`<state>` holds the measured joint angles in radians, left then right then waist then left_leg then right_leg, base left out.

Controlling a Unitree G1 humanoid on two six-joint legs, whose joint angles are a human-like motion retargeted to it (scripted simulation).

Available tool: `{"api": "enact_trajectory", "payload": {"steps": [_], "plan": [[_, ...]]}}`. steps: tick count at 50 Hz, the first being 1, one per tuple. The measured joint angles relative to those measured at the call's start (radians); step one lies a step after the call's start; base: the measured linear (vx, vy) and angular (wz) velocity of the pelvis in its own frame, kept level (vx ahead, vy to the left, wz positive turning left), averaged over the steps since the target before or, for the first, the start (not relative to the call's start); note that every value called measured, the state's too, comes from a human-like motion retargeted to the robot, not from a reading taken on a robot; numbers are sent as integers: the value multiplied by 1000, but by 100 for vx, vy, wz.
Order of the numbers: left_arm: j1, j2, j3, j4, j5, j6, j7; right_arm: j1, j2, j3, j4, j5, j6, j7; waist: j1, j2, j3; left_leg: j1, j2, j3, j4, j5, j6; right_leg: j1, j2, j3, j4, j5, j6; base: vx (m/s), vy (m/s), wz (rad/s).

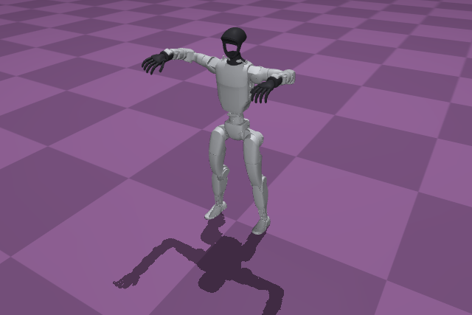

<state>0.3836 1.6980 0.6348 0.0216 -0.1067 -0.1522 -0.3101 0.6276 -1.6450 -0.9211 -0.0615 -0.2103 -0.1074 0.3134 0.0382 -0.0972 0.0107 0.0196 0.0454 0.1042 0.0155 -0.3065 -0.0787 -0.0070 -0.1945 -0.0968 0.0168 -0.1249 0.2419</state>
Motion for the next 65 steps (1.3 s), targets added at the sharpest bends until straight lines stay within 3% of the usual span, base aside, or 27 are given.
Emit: {"api": "enact_trajectory", "payload": {"steps": [25, 30, 33, 38, 42, 47, 52, 56, 60, 65], "plan": [[11, -2, 34, 5, -2, 30, 26, 171, 14, -198, -9, 21, 28, -31, 6, 13, 18, 2, 10, 5, 0, -5, -9, 26, 15, 14, -57, 12, -29, 0, 0, 0], [-12, -62, -3, -23, -30, 22, 73, 130, 28, -158, -20, 43, 24, -85, -3, 26, 26, 4, 14, 2, 1, -7, -9, 25, 19, 13, -50, 4, -37, 0, 0, 0], [-92, -145, -110, -46, -84, 21, 98, 26, 65, -39, -33, 69, 28, -127, -7, 36, 31, 5, 16, 1, 2, -9, -7, 26, 21, 13, -46, -3, -41, 6, -3, 2], [-338, -381, -434, 11, -195, 59, 124, -291, 247, 360, -16, 105, 61, -192, 5, 37, 29, 9, 19, 2, 12, -14, 6, 30, 25, 18, -42, -17, -51, 7, -5, -4], [-414, -686, -575, 177, -289, 115, 176, -470, 498, 650, 82, 154, 103, -261, 9, 32, 33, 8, 22, 2, 31, -19, 22, 38, 28, 23, -42, -31, -61, 9, -7, -7], [-439, -1110, -620, 551, -418, 175, 331, -590, 858, 906, 376, 237, 157, -388, 8, 33, 60, 10, 27, 4, 69, -17, 45, 58, 34, 34, -38, -55, -85, 9, -10, -9], [-470, -1390, -593, 1033, -447, 254, 404, -694, 1173, 1009, 837, 276, 218, -426, 41, 14, 108, -8, 25, 13, 175, 3, 108, 83, 28, 68, -26, -81, -114, 10, -16, -29], [-446, -1496, -609, 1299, -327, 333, 278, -783, 1339, 992, 1182, 261, 260, -362, 81, -36, 146, -137, 8, 42, 449, 59, 216, 101, -8, 94, -18, -96, -129, 11, -20, -25], [-337, -1560, -710, 1335, -249, 335, 135, -836, 1418, 993, 1371, 294, 262, -358, 110, -65, 161, -347, -3, 64, 766, 94, 277, 108, -24, 88, -19, -108, -138, 15, -14, 8], [-165, -1571, -843, 1198, -293, 300, 39, -837, 1457, 1086, 1381, 352, 231, -418, 167, -90, 175, -454, -49, 146, 774, 52, 265, 124, -36, 83, -12, -124, -130, 25, -6, 0]]}}
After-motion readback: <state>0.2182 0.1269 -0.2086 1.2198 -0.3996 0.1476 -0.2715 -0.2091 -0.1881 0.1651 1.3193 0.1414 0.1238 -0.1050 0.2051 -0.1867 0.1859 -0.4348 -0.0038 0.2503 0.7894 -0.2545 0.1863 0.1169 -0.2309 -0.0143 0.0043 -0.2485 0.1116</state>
